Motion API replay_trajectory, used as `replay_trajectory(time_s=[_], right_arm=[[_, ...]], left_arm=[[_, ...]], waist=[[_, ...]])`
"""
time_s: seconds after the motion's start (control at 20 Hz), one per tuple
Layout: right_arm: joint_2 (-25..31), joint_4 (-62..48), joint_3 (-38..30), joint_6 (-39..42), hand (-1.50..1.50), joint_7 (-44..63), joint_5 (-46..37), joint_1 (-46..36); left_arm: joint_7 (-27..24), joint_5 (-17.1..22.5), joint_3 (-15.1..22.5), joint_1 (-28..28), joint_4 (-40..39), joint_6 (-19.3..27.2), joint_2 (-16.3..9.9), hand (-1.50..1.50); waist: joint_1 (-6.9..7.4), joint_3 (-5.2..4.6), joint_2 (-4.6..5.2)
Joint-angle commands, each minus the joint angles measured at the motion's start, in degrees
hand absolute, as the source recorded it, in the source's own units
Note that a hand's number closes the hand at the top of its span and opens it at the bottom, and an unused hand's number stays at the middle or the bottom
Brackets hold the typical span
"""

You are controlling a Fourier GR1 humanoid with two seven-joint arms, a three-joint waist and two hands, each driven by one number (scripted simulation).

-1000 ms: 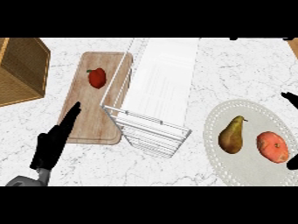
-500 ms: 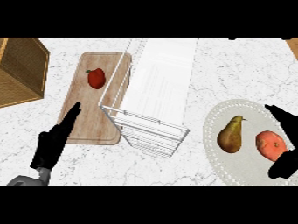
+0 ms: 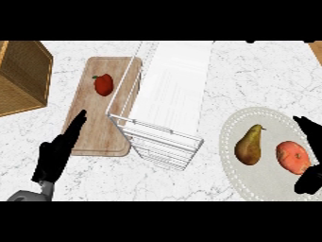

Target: Pick the squash from the placemat and place it in the tiered shelf

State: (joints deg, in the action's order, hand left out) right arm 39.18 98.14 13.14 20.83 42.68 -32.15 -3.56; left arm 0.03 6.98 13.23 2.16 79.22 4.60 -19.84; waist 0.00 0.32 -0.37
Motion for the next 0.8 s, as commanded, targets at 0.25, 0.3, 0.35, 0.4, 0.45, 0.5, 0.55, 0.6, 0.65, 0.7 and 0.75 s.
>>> replay_trajectory(time_s=[0.25, 0.3, 0.35, 0.4, 0.45, 0.5, 0.55, 0.6, 0.65, 0.7, 0.75], right_arm=[[-2.7, -4.2, -1.6, 2.0, -1.5, -5.7, -6.4, 1.4], [-2.1, -7.9, -3.1, 2.6, -1.5, -7.0, -6.1, -1.4], [-5.9, -7.1, -0.9, 1.9, -1.5, -3.8, -8.7, -1.5], [-5.0, -5.4, -1.3, 0.5, -1.5, -5.6, -9.5, 2.4], [-7.6, -10.0, -0.5, 1.3, -1.5, -4.0, -10.3, -4.0], [-8.6, -10.8, -0.3, 1.3, -1.5, -4.3, -11.3, -4.4], [-5.7, -12.7, -3.6, 1.8, -1.5, -8.5, -10.1, -3.7], [-5.1, -10.3, -4.3, 2.6, -1.5, -8.9, -10.4, -2.0], [-8.4, -8.9, -0.1, -2.1, -1.5, -7.5, -14.1, 2.3], [-5.2, -9.2, -5.2, 3.6, -1.5, -9.6, -11.0, -0.5], [-6.3, -9.4, -3.6, 1.6, -1.5, -10.1, -12.7, 0.8]], left_arm=[[0.4, -3.3, -2.0, 0.7, -3.3, -1.3, 3.0, 0.0], [1.2, -2.0, -3.2, 1.0, -3.7, -3.2, 1.8, 0.0], [5.0, -2.6, -2.4, -0.2, 2.7, -1.8, 2.6, 0.0], [2.2, -4.6, -2.1, 1.6, -2.6, -1.1, 4.2, 0.0], [4.5, -4.4, -1.8, 1.5, -1.3, -2.0, 3.5, 0.0], [4.8, -2.2, -4.2, 0.8, 0.3, -4.5, 1.8, 0.0], [6.2, -3.8, -3.6, 0.0, 1.4, -3.7, 1.7, 0.0], [2.8, -5.3, -2.0, -2.2, 1.3, -2.3, 4.9, 0.0], [4.6, -4.7, -3.4, -2.4, 2.8, -2.8, 3.0, 0.0], [2.7, -4.4, -4.9, -0.7, -0.5, -4.5, 3.5, 0.0], [2.6, -6.6, -3.9, 3.8, -5.3, -2.7, 5.9, 0.0]], waist=[[-0.12, -0.32, 0.36], [0.02, -0.32, 0.4], [0.16, -0.31, 0.35], [-0.17, -0.32, 0.36], [0.2, -0.32, 0.41], [0.25, -0.32, 0.39], [0.18, -0.31, 0.38], [0.06, -0.32, 0.35], [0.02, -0.31, 0.32], [-0.04, -0.33, 0.35], [-0.24, -0.33, 0.39]])
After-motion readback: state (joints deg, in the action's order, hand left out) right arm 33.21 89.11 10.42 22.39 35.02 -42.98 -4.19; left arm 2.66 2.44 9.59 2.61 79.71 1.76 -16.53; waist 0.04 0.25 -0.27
